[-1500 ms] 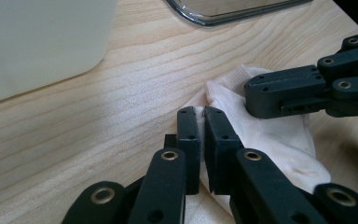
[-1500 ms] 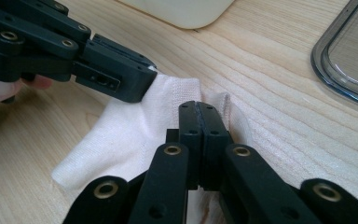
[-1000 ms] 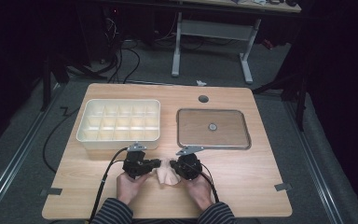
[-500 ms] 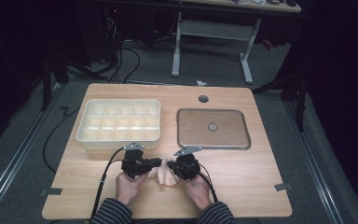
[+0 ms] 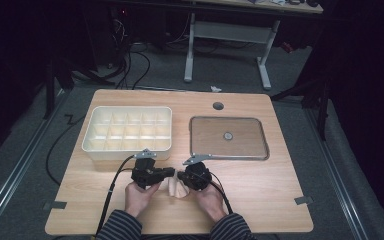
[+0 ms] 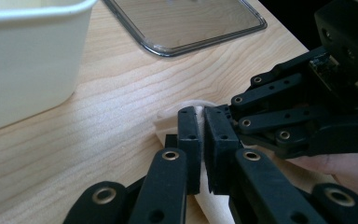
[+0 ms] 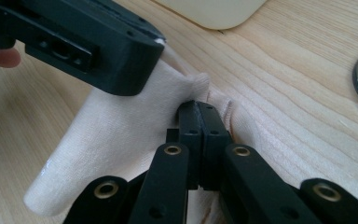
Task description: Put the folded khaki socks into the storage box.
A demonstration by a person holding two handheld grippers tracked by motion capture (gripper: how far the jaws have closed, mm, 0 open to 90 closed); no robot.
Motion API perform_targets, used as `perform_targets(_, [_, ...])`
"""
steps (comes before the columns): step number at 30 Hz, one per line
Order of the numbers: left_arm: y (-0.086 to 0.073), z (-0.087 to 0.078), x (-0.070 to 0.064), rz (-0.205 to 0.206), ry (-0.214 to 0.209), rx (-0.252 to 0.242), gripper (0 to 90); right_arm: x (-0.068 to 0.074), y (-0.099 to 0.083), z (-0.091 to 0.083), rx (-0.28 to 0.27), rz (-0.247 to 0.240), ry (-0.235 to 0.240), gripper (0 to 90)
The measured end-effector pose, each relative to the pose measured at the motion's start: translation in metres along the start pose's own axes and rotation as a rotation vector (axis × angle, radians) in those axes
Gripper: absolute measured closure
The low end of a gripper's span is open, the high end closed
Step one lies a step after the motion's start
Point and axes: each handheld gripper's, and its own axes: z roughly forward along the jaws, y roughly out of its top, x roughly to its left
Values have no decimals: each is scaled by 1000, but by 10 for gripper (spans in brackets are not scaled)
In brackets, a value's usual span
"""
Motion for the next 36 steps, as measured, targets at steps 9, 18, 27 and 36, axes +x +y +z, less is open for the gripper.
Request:
perform_targets(9, [2, 5, -1, 0, -1, 2, 867, 1, 4, 2, 20, -12, 12, 899])
perform_targets(18, [3, 2, 0, -26, 43, -10, 868, 3, 2, -10, -35, -17, -20, 792])
perform_targets(27, [2, 2, -2, -37, 71, -13, 868, 1, -7, -38, -80, 7, -66, 676])
perform_targets(36, [2, 0, -3, -28, 90, -22, 868, -1, -21, -28, -45, 70, -89, 647])
